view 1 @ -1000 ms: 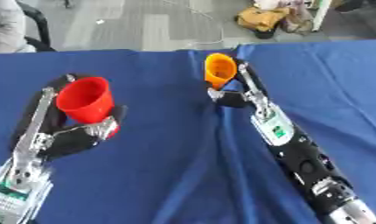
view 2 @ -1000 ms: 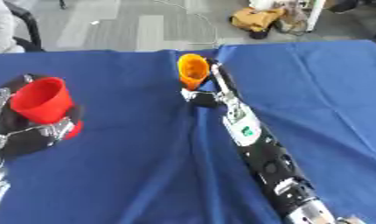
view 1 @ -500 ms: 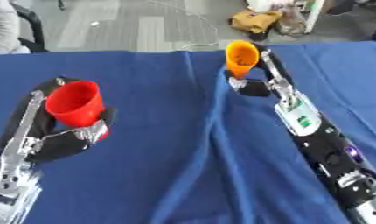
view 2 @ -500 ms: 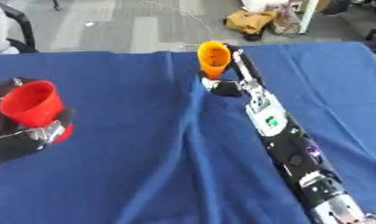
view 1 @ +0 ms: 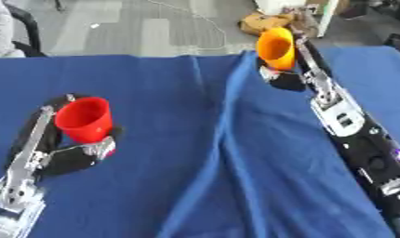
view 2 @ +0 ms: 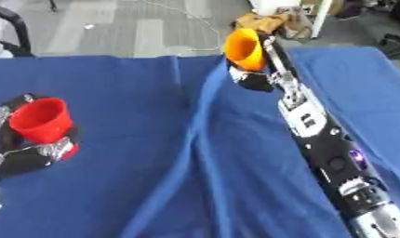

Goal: Pour the contents of one cup into another cup.

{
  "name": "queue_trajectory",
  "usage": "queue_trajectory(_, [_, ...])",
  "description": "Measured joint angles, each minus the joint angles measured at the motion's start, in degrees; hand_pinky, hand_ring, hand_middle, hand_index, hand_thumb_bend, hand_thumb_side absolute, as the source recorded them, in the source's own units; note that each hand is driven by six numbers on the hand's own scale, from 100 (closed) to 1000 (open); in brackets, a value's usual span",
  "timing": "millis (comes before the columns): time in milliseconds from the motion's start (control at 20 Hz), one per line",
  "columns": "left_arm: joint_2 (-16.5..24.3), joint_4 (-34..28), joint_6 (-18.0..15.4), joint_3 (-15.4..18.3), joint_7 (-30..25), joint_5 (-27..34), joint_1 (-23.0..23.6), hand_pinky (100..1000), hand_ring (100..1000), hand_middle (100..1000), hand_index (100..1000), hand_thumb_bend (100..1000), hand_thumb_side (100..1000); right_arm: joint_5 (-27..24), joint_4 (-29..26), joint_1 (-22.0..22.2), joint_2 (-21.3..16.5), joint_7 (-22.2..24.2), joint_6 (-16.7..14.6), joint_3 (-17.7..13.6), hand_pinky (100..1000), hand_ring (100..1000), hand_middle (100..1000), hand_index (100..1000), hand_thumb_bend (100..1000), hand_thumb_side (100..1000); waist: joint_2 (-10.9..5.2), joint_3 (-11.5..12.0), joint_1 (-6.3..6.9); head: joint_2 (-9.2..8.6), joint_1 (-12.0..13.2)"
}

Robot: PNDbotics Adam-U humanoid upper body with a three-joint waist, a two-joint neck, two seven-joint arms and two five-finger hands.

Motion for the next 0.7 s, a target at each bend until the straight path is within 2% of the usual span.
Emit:
queue_trajectory(400, [0.0, 3.8, -1.3, -1.2, -1.9, -2.9, -1.5, 369, 407, 403, 614, 406, 100, -1.2, -5.7, -0.2, -1.5, 2.1, 0.3, 1.7, 512, 663, 316, 325, 100, 100, -0.19, -1.2, -0.87, -0.05, 0.2])
queue_trajectory(700, [-0.5, 5.9, -2.5, -2.6, -3.6, -5.8, -2.9, 370, 409, 402, 612, 408, 100, -0.6, -9.8, -1.9, -2.1, 6.0, 0.0, 3.8, 529, 666, 320, 331, 100, 100, -0.30, -1.5, -1.23, -0.08, 0.4])
